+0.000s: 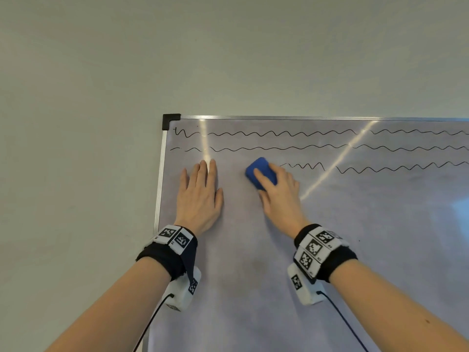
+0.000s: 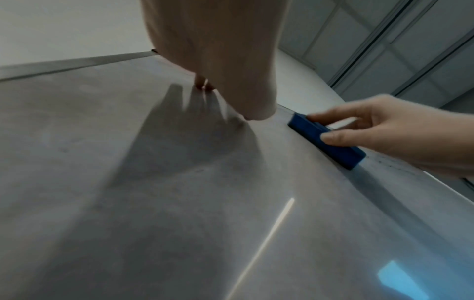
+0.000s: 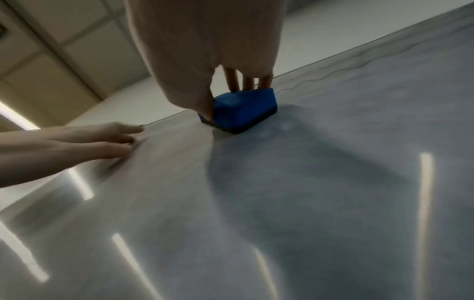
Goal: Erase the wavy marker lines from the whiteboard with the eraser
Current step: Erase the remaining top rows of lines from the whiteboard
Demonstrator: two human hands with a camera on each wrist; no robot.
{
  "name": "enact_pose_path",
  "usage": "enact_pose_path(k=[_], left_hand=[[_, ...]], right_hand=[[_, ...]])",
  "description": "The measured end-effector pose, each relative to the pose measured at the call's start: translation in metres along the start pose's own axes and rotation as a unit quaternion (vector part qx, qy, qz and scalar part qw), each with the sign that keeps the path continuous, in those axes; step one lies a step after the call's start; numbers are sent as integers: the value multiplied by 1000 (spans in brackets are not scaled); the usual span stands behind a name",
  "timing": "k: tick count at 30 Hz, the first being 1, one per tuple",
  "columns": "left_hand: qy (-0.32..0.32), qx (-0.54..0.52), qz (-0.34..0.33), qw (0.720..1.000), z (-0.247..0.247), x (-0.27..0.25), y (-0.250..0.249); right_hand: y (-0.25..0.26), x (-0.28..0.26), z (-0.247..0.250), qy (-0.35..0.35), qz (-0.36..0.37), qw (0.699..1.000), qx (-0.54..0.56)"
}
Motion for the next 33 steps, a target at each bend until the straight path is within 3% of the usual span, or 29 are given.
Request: enact_pose_path(k=[3,6,8,11,14,18,21,25,28,30,33], left_hand=[[7,-1,-13,1000,-1,5,-16],[17,-17,-110,994,-6,8,-37],[22,-31,-118,992,-11,11,-51],[15,-55,-64,996,-19,13,-59],[-4,-38,-54,998,-22,13,-61],[-24,-31,-54,998,-24,12,-62],[-36,-42,-35,998,-28,11,-68],[-54,-35,-17,998,-30,13,-75],[-58,-24,-13,998,-28,12,-77],[-57,-26,-4,998,-27,12,-79],[-56,-32,5,998,-27,10,-81]], right_hand=[[-45,-11,16,-33,-124,992,12],[-48,-14,17,-47,-209,977,-11],[-27,-6,10,-44,-160,986,-5],[-5,-1,-1,-13,-39,999,0],[-30,-3,7,-6,7,1000,-9],[-92,-21,22,-64,-83,994,-10],[-94,-26,24,-79,-145,986,-16],[-51,-17,8,-49,-15,999,-7],[-53,-14,9,-16,40,999,2],[-79,-19,19,-28,10,1000,2],[-120,-31,36,-72,-119,990,13]])
Point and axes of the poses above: each hand's wrist, its own x-axis towards the middle knuckle, its own z-axis out of the back of the hand, y = z × x, the point moved 1 cm from there along x, towards the middle knuckle, and after that the axes turned 4 degrees about -x, right-handed, at the moved point
